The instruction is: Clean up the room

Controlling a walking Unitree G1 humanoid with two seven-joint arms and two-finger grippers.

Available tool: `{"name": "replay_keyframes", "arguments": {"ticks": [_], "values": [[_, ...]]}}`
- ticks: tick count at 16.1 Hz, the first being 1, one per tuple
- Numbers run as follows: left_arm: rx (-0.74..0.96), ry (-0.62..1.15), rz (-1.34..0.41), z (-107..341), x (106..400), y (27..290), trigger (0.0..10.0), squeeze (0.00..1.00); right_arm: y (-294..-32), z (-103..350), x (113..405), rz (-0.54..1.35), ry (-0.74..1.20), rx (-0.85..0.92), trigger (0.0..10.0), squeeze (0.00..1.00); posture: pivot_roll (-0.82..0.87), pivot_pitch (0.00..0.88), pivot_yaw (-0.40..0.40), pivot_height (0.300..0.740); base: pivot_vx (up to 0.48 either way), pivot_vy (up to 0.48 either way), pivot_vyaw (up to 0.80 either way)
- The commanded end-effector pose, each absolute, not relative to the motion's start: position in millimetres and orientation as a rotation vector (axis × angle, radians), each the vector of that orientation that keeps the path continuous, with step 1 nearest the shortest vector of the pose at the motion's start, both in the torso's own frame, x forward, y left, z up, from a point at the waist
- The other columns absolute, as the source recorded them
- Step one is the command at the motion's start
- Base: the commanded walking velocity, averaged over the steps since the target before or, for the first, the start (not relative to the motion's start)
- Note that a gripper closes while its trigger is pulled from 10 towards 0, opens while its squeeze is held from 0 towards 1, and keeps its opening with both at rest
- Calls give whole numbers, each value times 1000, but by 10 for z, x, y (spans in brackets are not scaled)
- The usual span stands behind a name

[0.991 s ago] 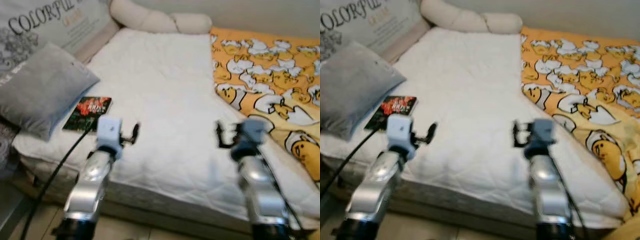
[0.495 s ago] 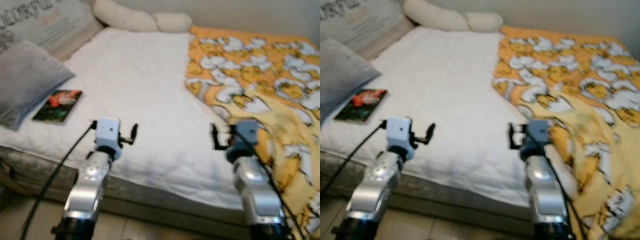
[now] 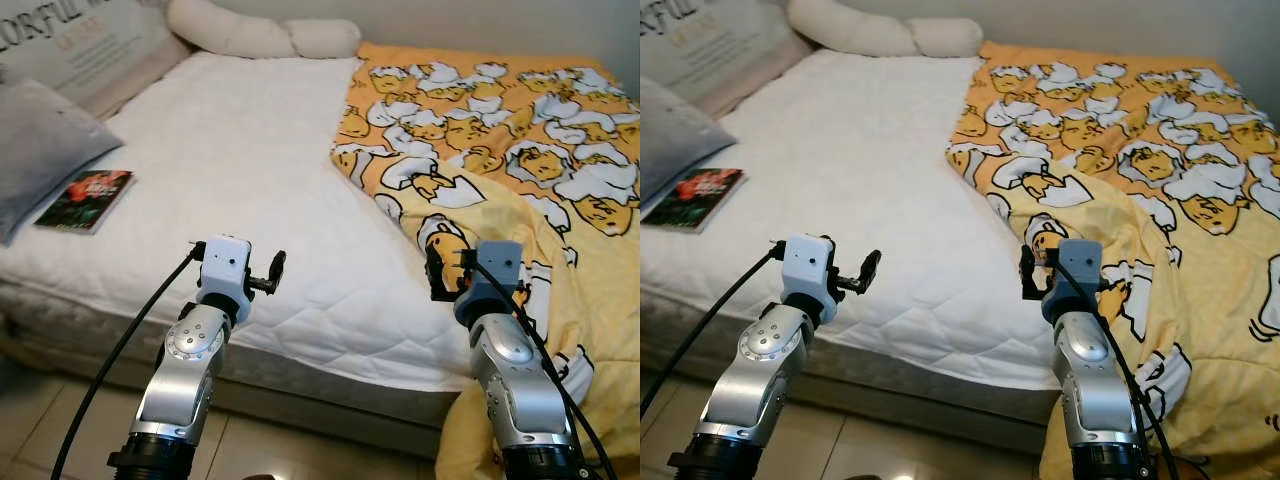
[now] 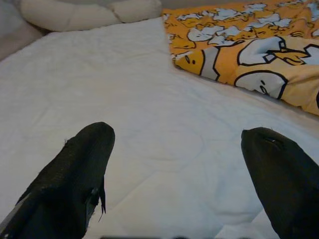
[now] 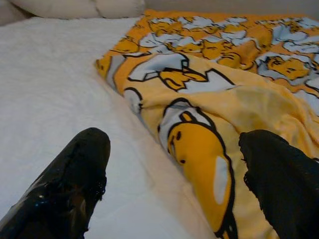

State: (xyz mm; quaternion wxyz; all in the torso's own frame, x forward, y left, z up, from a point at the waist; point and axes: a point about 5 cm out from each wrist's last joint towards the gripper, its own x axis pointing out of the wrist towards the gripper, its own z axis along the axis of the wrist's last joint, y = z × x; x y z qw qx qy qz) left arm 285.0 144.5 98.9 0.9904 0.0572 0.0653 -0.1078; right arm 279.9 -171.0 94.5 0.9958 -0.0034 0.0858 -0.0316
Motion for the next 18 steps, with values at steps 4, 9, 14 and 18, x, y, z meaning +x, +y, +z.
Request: {"name": "replay_keyframes", "arguments": {"ticks": [4, 9, 14, 18], "values": [[138, 137, -251, 995, 2832, 1483, 10000, 0, -1913, 911, 2878, -181, 235, -139, 10000, 1000, 15, 0, 52, 740, 0, 0, 0], [169, 146, -439, 1024, 2801, 1466, 10000, 0, -2789, 752, 2900, -468, 433, -270, 10000, 0, 34, 0, 27, 740, 0, 0, 0], [242, 162, -654, 1083, 2777, 1421, 10000, 0, -3203, 508, 2788, -581, 571, -175, 10000, 0, 41, 0, 36, 740, 0, 0, 0], [259, 167, -792, 1171, 2739, 1405, 10000, 0, -3421, 382, 2649, -631, 648, -153, 10000, 0, 55, 0, 46, 740, 0, 0, 0]]}}
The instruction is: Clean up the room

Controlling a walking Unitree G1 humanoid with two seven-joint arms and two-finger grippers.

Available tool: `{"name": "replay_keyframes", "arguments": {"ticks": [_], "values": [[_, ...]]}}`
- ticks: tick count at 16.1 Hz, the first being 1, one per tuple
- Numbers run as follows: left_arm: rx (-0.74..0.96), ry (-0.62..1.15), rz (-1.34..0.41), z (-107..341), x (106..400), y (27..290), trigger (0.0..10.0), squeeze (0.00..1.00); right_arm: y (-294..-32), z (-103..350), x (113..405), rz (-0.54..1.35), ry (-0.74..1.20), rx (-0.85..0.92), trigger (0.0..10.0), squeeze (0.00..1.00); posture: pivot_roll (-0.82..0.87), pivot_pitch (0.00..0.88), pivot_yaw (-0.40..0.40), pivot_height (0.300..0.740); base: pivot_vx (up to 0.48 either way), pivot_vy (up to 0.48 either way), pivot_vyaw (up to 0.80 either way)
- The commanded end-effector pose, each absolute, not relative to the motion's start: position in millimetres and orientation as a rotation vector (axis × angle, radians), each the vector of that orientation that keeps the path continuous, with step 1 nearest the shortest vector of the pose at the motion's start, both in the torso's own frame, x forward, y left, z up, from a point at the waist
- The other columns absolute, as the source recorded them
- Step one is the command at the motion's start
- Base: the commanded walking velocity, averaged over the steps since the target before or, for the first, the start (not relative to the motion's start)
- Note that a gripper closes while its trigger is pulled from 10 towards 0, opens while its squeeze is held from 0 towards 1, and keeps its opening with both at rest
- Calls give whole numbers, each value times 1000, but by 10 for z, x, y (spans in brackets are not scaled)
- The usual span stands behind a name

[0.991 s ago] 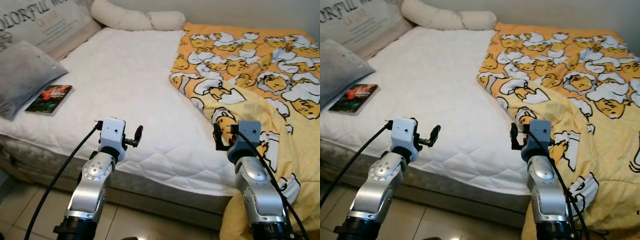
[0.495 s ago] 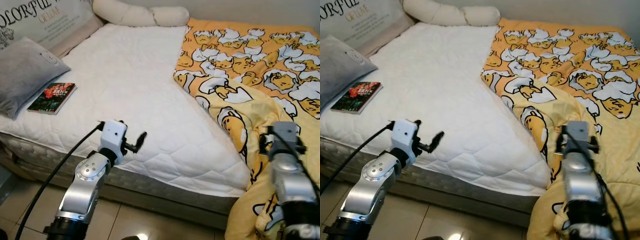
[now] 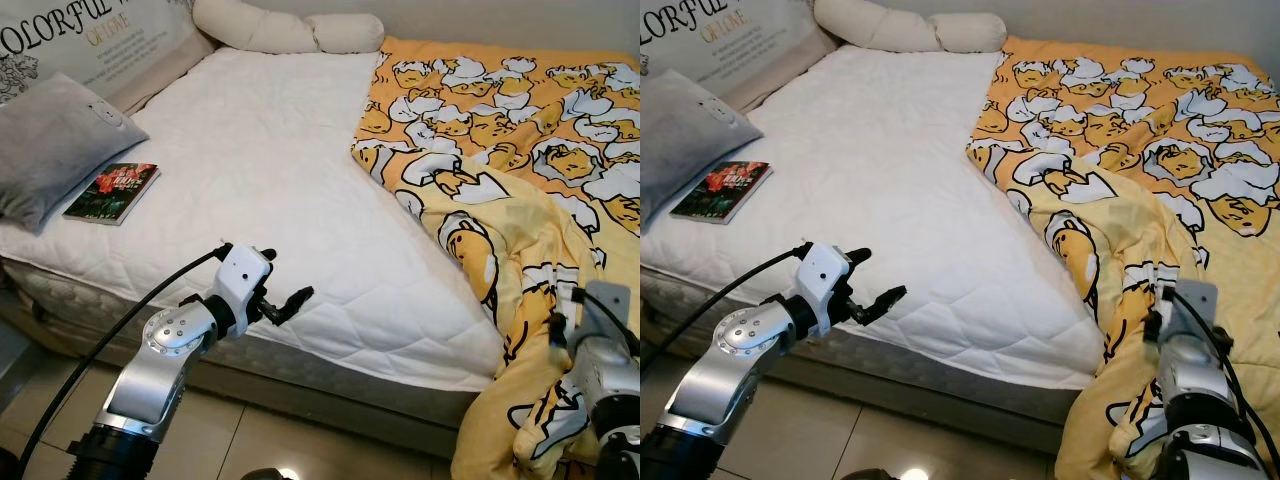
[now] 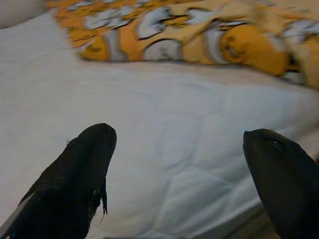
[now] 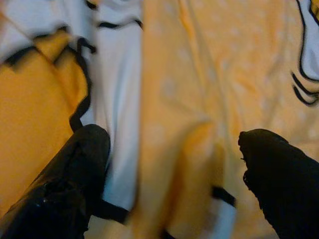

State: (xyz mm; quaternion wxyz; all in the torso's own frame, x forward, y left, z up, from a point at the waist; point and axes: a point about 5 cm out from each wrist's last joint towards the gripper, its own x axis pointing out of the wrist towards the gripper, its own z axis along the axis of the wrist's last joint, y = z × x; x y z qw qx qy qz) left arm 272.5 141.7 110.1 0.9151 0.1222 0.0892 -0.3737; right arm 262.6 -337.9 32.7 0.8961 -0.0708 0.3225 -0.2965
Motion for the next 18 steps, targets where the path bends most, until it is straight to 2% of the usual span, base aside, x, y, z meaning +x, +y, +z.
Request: {"name": "replay_keyframes", "arguments": {"ticks": [1, 4, 5, 8, 10, 11, 18], "values": [[261, 168, -822, 1186, 2724, 1401, 10000, 0, -3462, 374, 2627, -643, 653, -139, 10000, 0, 54, 0, 50, 740, 0, 0, 0], [267, 170, -840, 1191, 2723, 1408, 10000, 0, -3492, 325, 2583, -628, 676, -82, 10000, 0, 53, 0, 54, 740, 0, 0, 0], [268, 171, -840, 1187, 2729, 1402, 10000, 0, -3505, 299, 2554, -629, 690, -59, 5255, 0, 53, 0, 52, 740, 0, 0, 0], [264, 176, -849, 1186, 2713, 1388, 10000, 0, -3513, 232, 2492, -621, 701, 14, 2902, 0, 62, 0, 45, 740, 0, 0, 0], [264, 179, -848, 1179, 2700, 1391, 10000, 0, -3509, 216, 2481, -623, 691, 70, 2000, 0, 67, 0, 42, 740, 0, 0, 0], [264, 180, -846, 1178, 2692, 1398, 10000, 0, -3509, 204, 2468, -628, 691, 97, 39, 0, 70, 0, 39, 740, 0, 0, 0], [264, 193, -835, 1165, 2657, 1430, 10000, 0, -3528, 139, 2380, -649, 701, 156, 0, 0, 79, 0, 31, 740, 0, 0, 0]]}}
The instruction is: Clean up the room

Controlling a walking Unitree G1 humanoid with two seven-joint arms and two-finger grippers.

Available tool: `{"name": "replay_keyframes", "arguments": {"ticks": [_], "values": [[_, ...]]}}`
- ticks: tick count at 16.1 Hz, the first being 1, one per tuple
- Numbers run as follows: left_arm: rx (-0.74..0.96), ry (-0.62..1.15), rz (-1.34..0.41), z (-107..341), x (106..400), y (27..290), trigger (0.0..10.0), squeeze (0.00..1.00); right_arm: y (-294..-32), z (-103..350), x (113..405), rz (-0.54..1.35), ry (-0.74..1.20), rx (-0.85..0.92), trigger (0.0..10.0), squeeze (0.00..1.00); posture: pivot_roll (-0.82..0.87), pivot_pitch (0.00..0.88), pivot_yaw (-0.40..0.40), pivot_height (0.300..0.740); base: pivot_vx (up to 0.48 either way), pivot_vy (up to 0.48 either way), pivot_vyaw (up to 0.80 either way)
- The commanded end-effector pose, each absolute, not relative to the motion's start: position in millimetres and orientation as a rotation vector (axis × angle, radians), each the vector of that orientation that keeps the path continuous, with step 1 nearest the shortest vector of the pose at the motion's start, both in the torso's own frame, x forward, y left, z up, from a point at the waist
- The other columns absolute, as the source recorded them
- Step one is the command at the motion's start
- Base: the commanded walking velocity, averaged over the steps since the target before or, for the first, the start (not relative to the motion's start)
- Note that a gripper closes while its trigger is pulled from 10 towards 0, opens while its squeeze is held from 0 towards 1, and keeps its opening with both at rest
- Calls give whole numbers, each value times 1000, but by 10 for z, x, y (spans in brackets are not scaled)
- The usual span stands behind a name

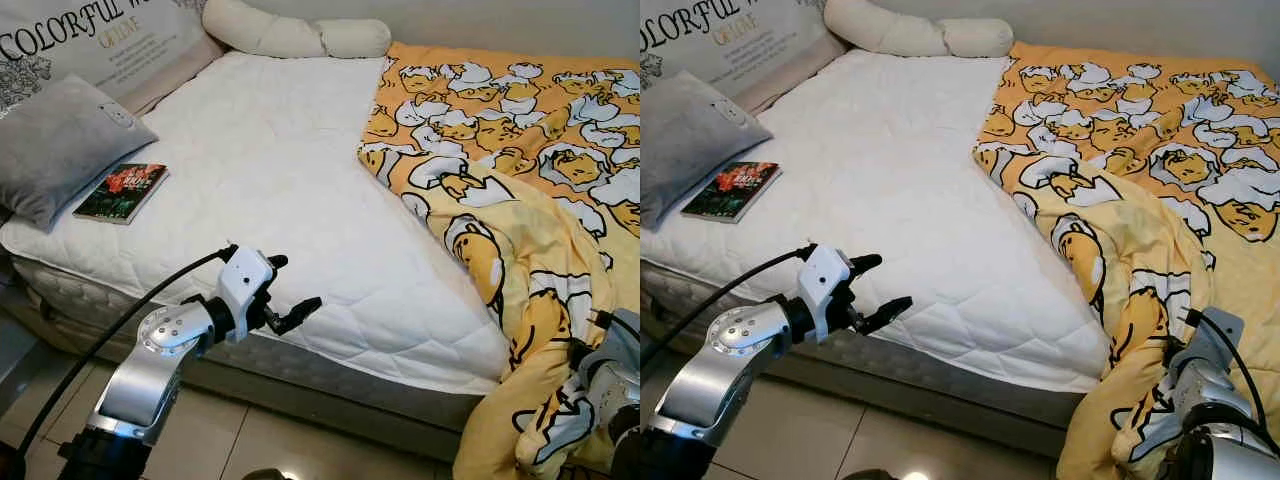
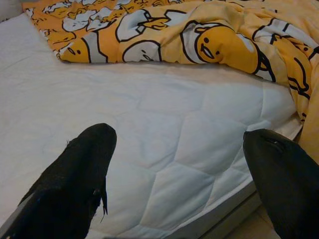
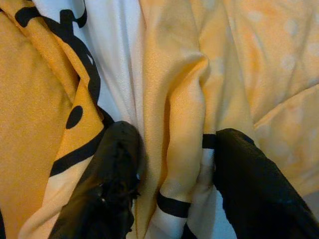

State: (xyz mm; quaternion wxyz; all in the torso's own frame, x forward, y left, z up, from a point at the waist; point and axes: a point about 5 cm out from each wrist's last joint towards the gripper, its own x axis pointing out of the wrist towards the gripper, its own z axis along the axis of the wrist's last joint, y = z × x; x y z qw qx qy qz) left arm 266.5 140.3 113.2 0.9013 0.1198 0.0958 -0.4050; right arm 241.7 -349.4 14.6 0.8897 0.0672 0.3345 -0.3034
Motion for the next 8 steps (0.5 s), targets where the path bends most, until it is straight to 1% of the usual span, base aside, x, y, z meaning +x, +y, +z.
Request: {"name": "replay_keyframes", "arguments": {"ticks": [1, 8], "values": [[264, 194, -835, 1163, 2653, 1432, 10000, 0, -3528, 138, 2378, -649, 701, 157, 0, 0, 79, 0, 31, 740, 0, 0, 0], [271, 206, -844, 1151, 2649, 1435, 10000, 0, -3533, 142, 2378, -657, 682, 174, 0, 0, 72, 0, 44, 740, 0, 0, 0]]}}
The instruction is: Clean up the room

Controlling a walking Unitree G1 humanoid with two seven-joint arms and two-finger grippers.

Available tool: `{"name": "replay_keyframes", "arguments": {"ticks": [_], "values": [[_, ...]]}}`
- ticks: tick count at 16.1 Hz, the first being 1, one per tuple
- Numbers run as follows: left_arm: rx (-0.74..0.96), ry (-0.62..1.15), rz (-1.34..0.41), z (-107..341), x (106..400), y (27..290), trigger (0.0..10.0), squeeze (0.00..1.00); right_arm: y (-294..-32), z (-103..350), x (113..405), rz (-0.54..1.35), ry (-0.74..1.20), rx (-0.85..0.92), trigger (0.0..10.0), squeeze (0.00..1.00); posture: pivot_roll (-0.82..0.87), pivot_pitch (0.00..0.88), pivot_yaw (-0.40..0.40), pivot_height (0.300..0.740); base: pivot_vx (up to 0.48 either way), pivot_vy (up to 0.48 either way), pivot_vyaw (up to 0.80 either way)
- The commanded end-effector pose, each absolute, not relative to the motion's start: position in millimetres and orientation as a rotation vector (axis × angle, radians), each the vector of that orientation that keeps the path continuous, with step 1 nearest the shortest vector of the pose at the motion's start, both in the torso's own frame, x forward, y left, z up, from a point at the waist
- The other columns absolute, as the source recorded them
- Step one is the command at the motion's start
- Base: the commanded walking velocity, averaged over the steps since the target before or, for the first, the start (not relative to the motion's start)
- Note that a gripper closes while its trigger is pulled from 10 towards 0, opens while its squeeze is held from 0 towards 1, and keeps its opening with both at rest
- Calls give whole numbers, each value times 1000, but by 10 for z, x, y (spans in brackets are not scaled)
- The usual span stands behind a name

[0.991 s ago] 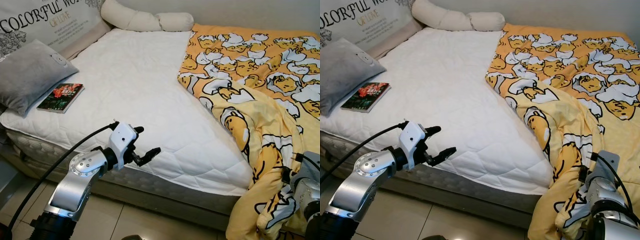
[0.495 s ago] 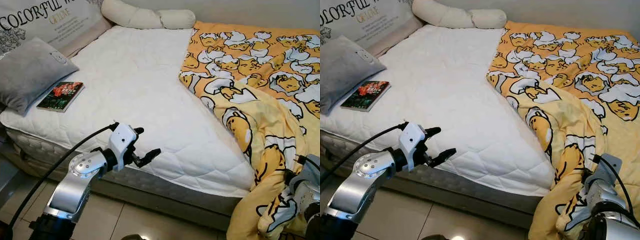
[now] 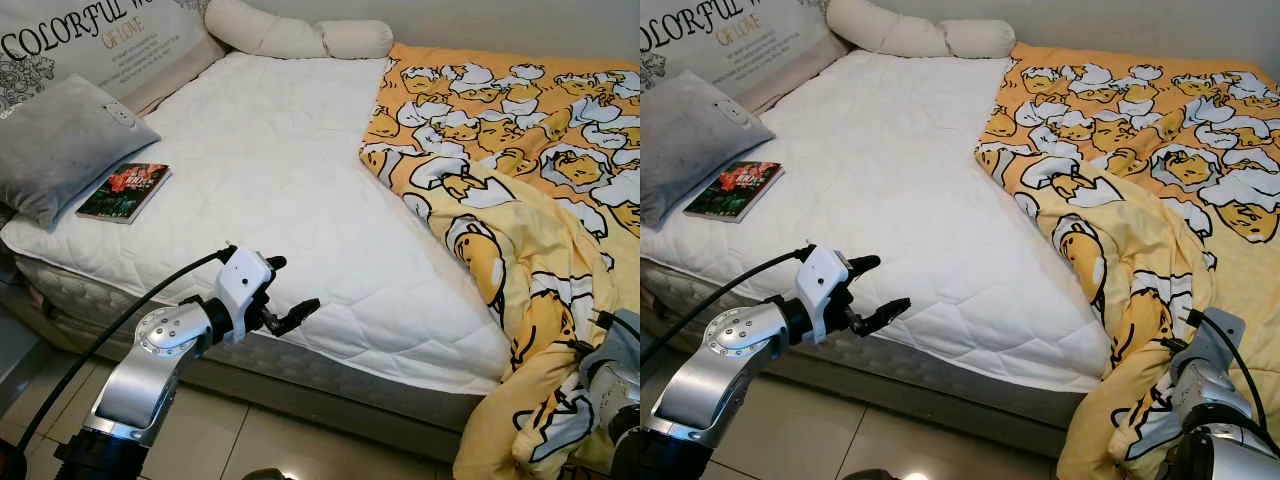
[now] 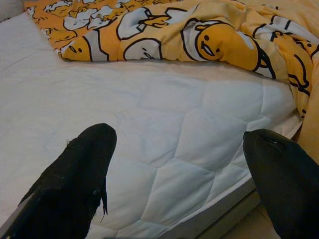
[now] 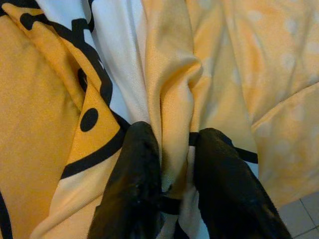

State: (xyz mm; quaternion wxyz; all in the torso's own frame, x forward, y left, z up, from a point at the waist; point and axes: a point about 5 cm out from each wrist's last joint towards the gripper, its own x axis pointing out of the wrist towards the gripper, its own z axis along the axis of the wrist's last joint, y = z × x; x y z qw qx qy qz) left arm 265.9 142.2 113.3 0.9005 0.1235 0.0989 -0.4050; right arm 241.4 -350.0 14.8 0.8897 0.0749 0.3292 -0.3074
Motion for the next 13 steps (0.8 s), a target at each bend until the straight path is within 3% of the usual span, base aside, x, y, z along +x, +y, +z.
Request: {"name": "replay_keyframes", "arguments": {"ticks": [1, 5, 11, 13], "values": [[274, 204, -843, 1150, 2656, 1432, 10000, 0, -3537, 137, 2368, -667, 676, 180, 0, 0, 68, 0, 47, 740, 0, 0, 0], [274, 204, -852, 1141, 2665, 1403, 10000, 0, -3551, 174, 2395, -676, 639, 178, 0, 0, 57, 0, 57, 740, 0, 0, 0], [275, 208, -848, 1127, 2657, 1399, 10000, 0, -3303, 489, 2856, -468, 434, 167, 0, 0, 51, 0, 56, 740, 0, 0, 0], [268, 214, -850, 1112, 2627, 1397, 10000, 0, -2721, 693, 3171, -44, 313, 144, 0, 0, 53, 0, 43, 740, 0, 0, 0]]}}
